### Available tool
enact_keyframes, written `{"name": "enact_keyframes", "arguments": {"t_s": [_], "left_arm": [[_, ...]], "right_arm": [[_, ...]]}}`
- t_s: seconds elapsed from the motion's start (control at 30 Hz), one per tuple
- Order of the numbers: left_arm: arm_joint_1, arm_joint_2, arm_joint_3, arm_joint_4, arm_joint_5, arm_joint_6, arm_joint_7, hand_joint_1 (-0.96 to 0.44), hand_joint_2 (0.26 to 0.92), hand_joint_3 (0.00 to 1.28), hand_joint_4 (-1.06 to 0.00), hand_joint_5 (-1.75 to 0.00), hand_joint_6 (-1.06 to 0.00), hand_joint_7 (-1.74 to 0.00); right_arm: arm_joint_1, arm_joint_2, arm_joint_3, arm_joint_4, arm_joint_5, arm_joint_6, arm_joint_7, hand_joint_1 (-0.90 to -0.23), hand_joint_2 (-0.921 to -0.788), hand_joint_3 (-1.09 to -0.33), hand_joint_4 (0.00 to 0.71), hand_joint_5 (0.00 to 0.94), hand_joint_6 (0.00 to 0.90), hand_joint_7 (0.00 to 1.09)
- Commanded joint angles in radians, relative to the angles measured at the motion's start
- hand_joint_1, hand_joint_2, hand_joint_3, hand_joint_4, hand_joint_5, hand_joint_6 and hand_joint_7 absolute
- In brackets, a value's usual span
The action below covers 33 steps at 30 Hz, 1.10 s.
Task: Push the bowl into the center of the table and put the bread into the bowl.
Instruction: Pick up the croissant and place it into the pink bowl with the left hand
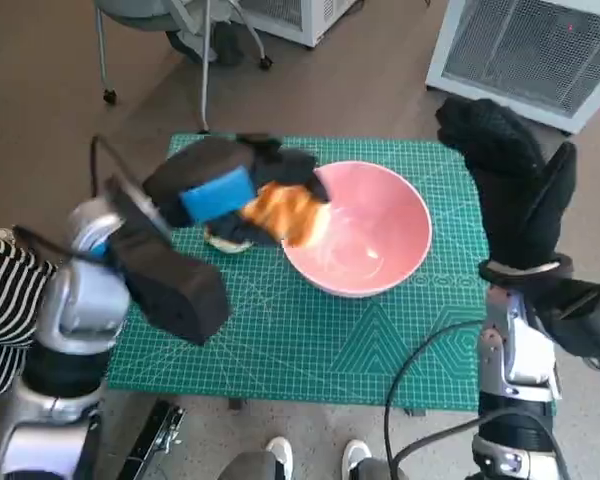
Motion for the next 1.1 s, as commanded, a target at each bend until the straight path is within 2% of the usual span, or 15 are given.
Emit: {"name": "enact_keyframes", "arguments": {"t_s": [0.03,0.2,0.57,0.73,0.77,0.8,0.87,0.97,1.1], "left_arm": [[-0.066,-0.042,-0.047,0.087,0.016,-0.016,0.002,0.00,0.914,0.04,-0.78,-1.15,-0.64,-1.08],[-0.127,-0.086,-0.088,0.197,0.022,-0.045,0.004,0.00,0.917,0.04,-0.77,-1.16,-0.64,-1.07],[-0.246,-0.186,-0.154,0.529,0.059,-0.206,0.073,0.00,0.919,0.04,-0.77,-1.12,-0.61,-1.13],[-0.264,-0.201,-0.168,0.609,0.077,-0.225,0.085,0.00,0.920,0.11,-0.71,-1.17,-0.50,-1.25],[-0.265,-0.205,-0.173,0.619,0.081,-0.212,0.075,-0.04,0.873,0.10,-0.60,-0.93,-0.42,-1.02],[-0.266,-0.207,-0.176,0.627,0.083,-0.204,0.068,-0.06,0.855,0.09,-0.55,-0.78,-0.39,-0.89],[-0.269,-0.208,-0.182,0.636,0.087,-0.183,0.049,-0.12,0.816,0.06,-0.42,-0.33,-0.33,-0.52],[-0.262,-0.194,-0.179,0.616,0.080,-0.157,0.011,-0.20,0.789,0.02,-0.29,-0.11,-0.30,-0.27],[-0.248,-0.166,-0.157,0.570,0.050,-0.139,-0.047,-0.35,0.779,0.01,-0.17,-0.02,-0.26,-0.13]], "right_arm": [[0.032,-0.004,-0.006,0.012,-0.007,-0.009,0.001,-0.740,-0.921,-0.645,0.194,0.000,0.126,0.36],[0.037,-0.006,-0.009,0.013,-0.015,-0.026,0.000,-0.739,-0.921,-0.656,0.187,0.000,0.117,0.35],[0.047,-0.012,-0.012,0.019,-0.030,-0.060,-0.008,-0.732,-0.921,-0.686,0.168,0.001,0.098,0.35],[0.051,-0.013,-0.011,0.018,-0.038,-0.070,-0.015,-0.730,-0.921,-0.693,0.167,0.000,0.098,0.35],[0.053,-0.013,-0.011,0.016,-0.039,-0.070,-0.017,-0.729,-0.921,-0.695,0.167,0.000,0.099,0.35],[0.054,-0.013,-0.012,0.015,-0.040,-0.071,-0.019,-0.728,-0.921,-0.696,0.167,0.000,0.100,0.35],[0.056,-0.013,-0.012,0.011,-0.042,-0.070,-0.023,-0.725,-0.921,-0.698,0.168,0.001,0.103,0.35],[0.059,-0.013,-0.013,0.007,-0.046,-0.069,-0.028,-0.723,-0.921,-0.700,0.171,0.002,0.108,0.35],[0.061,-0.012,-0.014,0.005,-0.049,-0.068,-0.033,-0.722,-0.921,-0.700,0.175,0.004,0.111,0.36]]}}
